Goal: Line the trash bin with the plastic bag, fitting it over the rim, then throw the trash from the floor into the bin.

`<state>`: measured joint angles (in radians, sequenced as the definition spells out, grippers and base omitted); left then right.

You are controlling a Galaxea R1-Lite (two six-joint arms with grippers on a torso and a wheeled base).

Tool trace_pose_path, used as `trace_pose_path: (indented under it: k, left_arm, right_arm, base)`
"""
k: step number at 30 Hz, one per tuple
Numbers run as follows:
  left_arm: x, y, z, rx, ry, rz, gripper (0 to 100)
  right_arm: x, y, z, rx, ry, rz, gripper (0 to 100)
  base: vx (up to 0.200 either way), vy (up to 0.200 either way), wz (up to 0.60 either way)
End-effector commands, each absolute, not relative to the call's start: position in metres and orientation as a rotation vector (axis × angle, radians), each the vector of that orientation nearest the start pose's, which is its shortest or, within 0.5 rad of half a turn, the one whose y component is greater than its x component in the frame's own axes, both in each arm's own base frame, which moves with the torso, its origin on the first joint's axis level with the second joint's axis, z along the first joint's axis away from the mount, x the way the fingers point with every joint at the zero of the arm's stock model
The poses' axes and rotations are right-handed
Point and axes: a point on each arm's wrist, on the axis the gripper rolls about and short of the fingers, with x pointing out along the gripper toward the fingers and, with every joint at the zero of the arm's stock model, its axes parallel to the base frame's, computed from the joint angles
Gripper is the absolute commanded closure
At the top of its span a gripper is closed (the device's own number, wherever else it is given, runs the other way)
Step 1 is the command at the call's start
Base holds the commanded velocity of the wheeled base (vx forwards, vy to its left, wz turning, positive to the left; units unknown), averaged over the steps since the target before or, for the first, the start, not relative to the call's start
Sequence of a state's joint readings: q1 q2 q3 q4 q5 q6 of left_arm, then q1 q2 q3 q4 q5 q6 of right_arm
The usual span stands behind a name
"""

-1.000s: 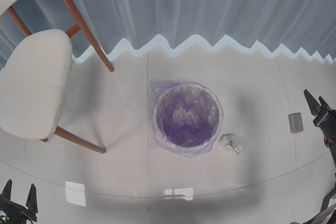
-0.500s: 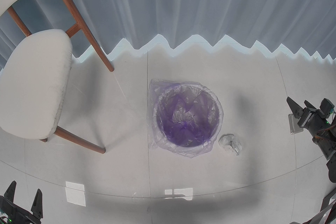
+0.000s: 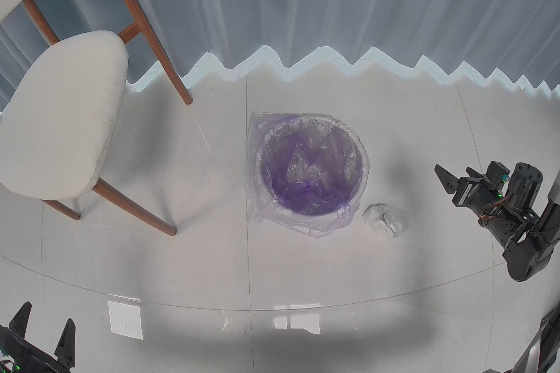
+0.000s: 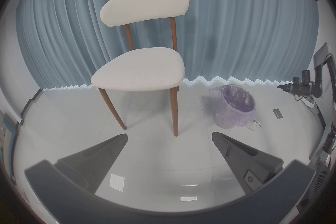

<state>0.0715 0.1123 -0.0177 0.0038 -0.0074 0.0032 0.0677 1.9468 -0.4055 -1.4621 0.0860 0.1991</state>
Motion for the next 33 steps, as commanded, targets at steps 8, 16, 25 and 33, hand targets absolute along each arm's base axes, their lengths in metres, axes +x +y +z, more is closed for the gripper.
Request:
trace_pose_path:
  k: [8, 16, 25, 33]
  left_arm:
    - [-0.015, 0.0, 0.078, 0.003, 0.098, -0.017, 0]
    - [-0.018, 0.0, 0.077, 0.003, 0.06, -0.018, 0]
    - [-0.023, 0.0, 0.076, 0.008, 0.003, -0.011, 0]
    - [-0.023, 0.0, 0.076, 0.008, 0.003, -0.011, 0]
  right_arm:
    - [0.314, 0.034, 0.041, 0.15, 0.309, 0.169, 0]
    - [0.32, 0.041, 0.01, 0.061, 0.39, 0.196, 0]
    - [0.327, 0.081, -0.009, 0.024, 0.462, 0.308, 0]
    - [0.346, 0.107, -0.028, -0.004, 0.476, 0.327, 0]
  base:
    - [0.0, -0.2, 0.0]
    - [0.0, -0.2, 0.0]
    - [0.0, -0.044, 0.0]
    - [0.0, 0.0, 0.0]
